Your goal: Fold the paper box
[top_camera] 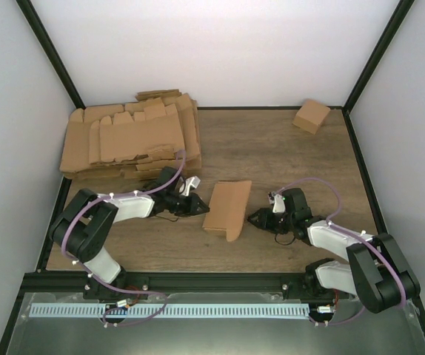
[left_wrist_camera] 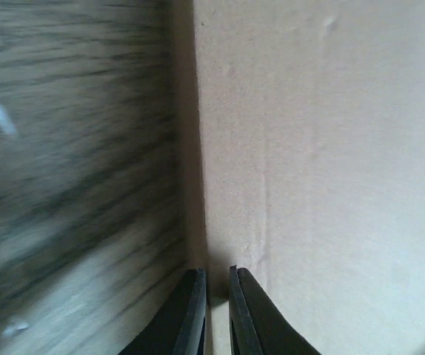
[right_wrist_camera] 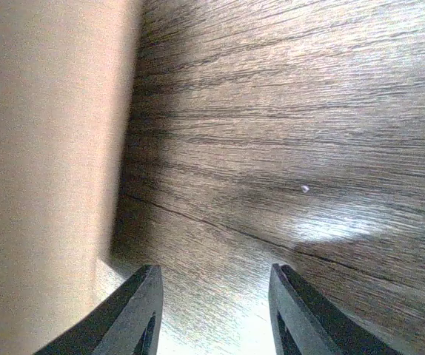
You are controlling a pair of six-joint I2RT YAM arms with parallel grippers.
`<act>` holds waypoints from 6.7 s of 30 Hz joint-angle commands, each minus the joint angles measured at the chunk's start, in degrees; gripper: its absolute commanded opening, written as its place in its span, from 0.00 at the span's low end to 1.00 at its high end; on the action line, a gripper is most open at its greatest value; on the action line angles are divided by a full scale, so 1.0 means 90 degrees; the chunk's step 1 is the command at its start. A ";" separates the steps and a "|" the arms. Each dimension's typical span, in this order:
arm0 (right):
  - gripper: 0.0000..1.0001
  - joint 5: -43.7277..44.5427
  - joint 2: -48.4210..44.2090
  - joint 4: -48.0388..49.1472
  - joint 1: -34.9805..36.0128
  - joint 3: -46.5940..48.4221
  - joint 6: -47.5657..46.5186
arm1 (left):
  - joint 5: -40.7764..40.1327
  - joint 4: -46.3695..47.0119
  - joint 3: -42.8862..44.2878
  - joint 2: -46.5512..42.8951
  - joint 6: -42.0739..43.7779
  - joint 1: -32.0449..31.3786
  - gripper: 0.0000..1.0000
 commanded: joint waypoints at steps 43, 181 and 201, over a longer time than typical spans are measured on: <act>0.55 -0.0933 0.0800 0.1658 0.1280 0.1150 0.0401 | -0.0591 -0.0575 -0.0136 -0.0817 -0.0035 0.0388 0.28; 0.60 0.0621 0.0055 0.0989 0.0850 0.2146 -0.4806 | -0.4003 -0.6027 0.3412 -0.0313 0.2873 -0.2191 0.62; 0.32 0.0826 0.1238 -0.0201 0.1530 0.3168 -0.5863 | -0.3812 -0.5538 0.2736 -0.0639 0.3380 -0.2206 0.66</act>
